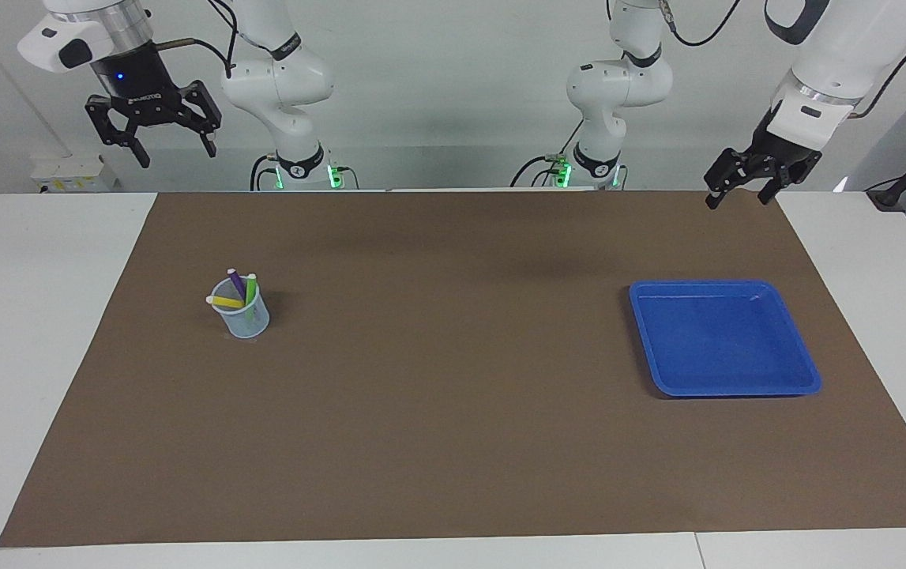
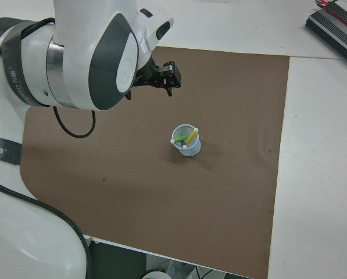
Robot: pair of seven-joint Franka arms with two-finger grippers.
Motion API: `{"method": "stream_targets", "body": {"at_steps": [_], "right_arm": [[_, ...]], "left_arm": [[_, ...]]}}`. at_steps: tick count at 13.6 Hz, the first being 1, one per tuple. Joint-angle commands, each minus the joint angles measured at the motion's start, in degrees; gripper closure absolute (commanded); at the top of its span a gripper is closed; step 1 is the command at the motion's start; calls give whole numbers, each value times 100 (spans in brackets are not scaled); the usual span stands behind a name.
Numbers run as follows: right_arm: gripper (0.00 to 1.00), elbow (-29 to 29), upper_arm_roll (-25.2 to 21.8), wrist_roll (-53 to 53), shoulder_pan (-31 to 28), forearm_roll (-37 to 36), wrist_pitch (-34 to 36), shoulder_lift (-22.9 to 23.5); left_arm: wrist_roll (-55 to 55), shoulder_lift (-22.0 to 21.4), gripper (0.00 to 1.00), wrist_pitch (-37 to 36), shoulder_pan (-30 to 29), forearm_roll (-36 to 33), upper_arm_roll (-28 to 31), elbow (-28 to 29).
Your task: Transfer and insert pens with both arms
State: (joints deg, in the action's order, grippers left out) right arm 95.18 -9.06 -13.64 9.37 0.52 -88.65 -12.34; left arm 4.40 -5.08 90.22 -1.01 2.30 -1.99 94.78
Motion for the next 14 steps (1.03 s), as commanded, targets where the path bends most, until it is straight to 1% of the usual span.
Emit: {"method": "stream_targets", "body": {"at_steps": [1,4,5,6,8,11,14], "right_arm": [[0,36,27,-175,-110,-43,-424,379],[0,-270,27,509,-76,88,-592,916],[0,-376,36,616,-58,54,-583,987],[0,-360,36,617,-58,71,-583,997],[0,-543,150,617,-207,62,-505,1259],[0,-597,159,696,-146,27,-399,1234],[0,-614,168,696,-312,10,-469,1287]], "left_arm": [[-62,-19,0,-39,-39,60,-12,-21],[-53,-19,0,-39,-66,60,-21,-21],[-53,-19,0,-39,-57,60,-21,-21],[-53,-19,0,-39,-57,60,-21,-21],[-53,-19,0,-39,-57,60,-12,-21],[-53,-19,0,-39,-57,60,-12,-21],[-53,-28,0,-39,-57,60,-12,-21]]}}
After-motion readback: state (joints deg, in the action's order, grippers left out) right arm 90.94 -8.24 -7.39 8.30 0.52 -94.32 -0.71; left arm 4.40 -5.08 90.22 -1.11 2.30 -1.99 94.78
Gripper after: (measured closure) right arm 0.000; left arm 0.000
